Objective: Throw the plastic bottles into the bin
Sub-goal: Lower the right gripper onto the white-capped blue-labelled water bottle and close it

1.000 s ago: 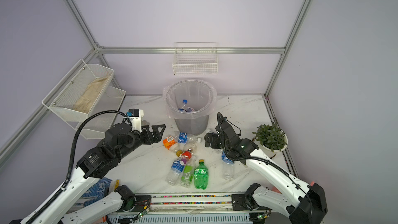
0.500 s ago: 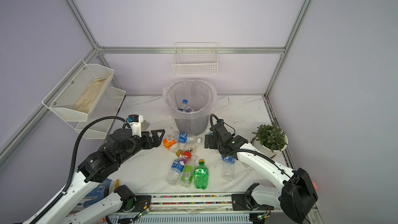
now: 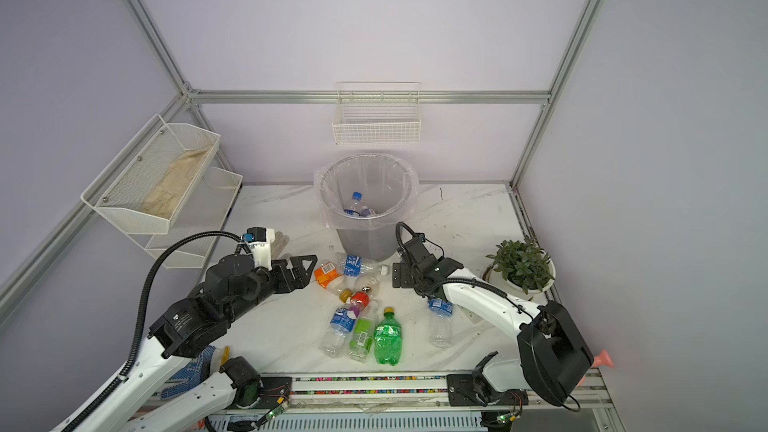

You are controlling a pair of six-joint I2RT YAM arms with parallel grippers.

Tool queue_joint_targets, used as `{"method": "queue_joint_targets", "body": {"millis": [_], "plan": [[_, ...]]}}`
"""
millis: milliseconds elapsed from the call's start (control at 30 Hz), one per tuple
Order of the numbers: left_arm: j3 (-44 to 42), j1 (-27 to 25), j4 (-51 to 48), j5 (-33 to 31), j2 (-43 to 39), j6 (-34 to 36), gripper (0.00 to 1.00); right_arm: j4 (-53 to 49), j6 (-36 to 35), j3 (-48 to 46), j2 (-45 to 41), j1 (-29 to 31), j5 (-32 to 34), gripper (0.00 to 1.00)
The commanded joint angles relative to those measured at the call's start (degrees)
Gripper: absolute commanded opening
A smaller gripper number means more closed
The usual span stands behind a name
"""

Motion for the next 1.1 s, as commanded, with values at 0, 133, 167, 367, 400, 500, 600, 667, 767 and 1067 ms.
{"method": "queue_joint_targets", "body": {"millis": [0, 133, 167, 367, 400, 500, 600, 667, 767, 1067], "plan": [[-2.08, -0.45, 1.02, 0.1, -1.2, -0.95, 1.0, 0.86, -0.83, 0.99, 1.93, -0.12, 2.67, 0.97], [-2.46, -0.45, 0.93, 0.17, -1.46, -1.09, 1.0, 1.04, -1.37, 1.91, 4.1, -0.15, 3.29, 0.97], [-2.44, -0.45, 0.86, 0.18, -1.46, -1.11, 1.0, 1.2, -1.55, 2.12, 4.66, -0.15, 3.4, 0.97], [-2.66, -0.45, 0.82, -0.17, -1.8, -1.03, 1.0, 1.13, -3.35, 3.41, 7.38, -0.67, 5.02, 0.97], [-2.72, -0.45, 0.68, -0.25, -1.8, -1.02, 1.0, 1.13, -3.79, 3.59, 7.71, -0.83, 5.26, 0.97], [-2.78, -0.5, 0.69, -0.3, -1.81, -1.01, 1.0, 1.13, -4.86, 4.1, 8.71, -1.33, 5.66, 0.97], [-2.78, -0.53, 0.67, -0.39, -1.87, -1.01, 1.0, 1.13, -5.43, 4.67, 9.91, -1.69, 5.8, 0.97], [-2.82, -0.52, 0.69, -0.52, -1.75, -1.02, 1.0, 1.13, -5.59, 4.95, 10.76, -1.81, 5.97, 0.97], [-2.9, -0.52, 0.63, -0.51, -1.76, -1.06, 1.0, 1.31, -5.78, 5.27, 12.26, -2.08, 5.98, 0.97], [-3.18, -0.52, 0.58, -0.61, -1.84, -1.06, 1.0, 2.27, -6.05, 5.22, 14.88, -2.79, 4.69, 0.96]]}}
